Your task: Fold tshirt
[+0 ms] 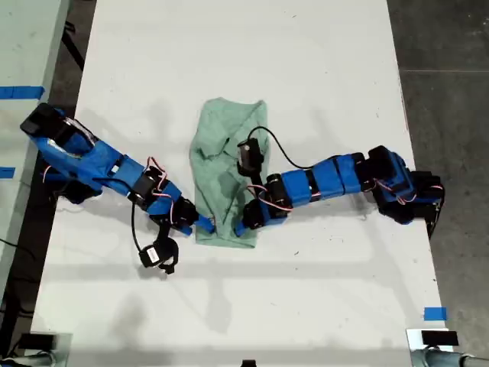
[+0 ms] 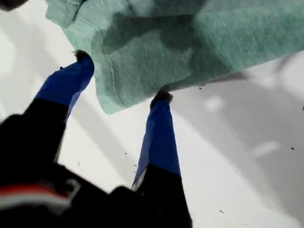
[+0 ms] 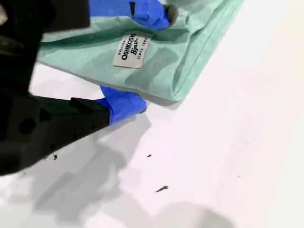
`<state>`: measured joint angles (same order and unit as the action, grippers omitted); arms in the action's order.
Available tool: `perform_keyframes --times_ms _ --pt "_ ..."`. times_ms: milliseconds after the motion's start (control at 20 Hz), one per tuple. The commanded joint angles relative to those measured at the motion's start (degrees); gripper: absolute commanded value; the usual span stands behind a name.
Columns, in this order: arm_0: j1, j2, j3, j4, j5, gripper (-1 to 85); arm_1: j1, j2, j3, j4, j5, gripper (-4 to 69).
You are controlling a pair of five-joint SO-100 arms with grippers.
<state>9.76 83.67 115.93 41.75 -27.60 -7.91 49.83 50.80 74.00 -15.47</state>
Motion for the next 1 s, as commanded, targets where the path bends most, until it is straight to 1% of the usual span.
perform_keyframes --times_ms 0,150,300,400,450,500,550,600,700,800,900,950 --pt "-3.0 -1.0 -4.7 5.8 5.2 25.0 0.3 0.4 -4.0 -1.7 -0.3 28.1" --pt "-3.9 -5.9 -9.8 11.0 9.3 25.4 0.2 0.6 -4.0 -1.8 -0.2 28.2" --pt "-3.6 -13.1 -20.5 16.7 13.2 25.1 0.0 0.6 -4.0 -1.8 -0.1 28.2" --pt "-2.9 -18.9 -28.9 18.7 13.9 25.2 0.0 0.5 -4.0 -1.8 -0.3 28.5" --pt "-2.9 -22.1 -32.9 20.2 14.1 23.9 0.1 0.4 -3.9 -1.8 -0.3 28.2" --pt "-2.9 -24.6 -36.2 22.4 13.6 22.8 0.2 0.1 -3.9 -1.7 -0.4 23.7" --pt "-2.9 -25.7 -38.1 23.7 13.5 20.0 0.4 -0.7 -3.8 -1.7 -0.5 14.7" --pt "-2.9 -25.7 -38.1 23.3 13.7 16.7 0.5 -1.8 -3.8 -1.7 -0.5 3.7" --pt "-3.2 -25.7 -38.2 23.1 14.2 13.0 0.6 -3.5 -4.3 -2.4 -1.2 -0.8" --pt "-3.3 -25.6 -38.6 22.9 14.8 9.5 0.5 -4.0 -4.3 -3.4 -1.3 -1.2" --pt "-3.3 -25.2 -39.0 23.0 14.4 1.6 0.1 -3.4 -4.3 -3.8 -1.6 -1.2" --pt "-3.0 -24.6 -39.2 23.5 13.4 0.1 -0.4 -2.6 -4.4 -3.9 -1.8 -1.2"
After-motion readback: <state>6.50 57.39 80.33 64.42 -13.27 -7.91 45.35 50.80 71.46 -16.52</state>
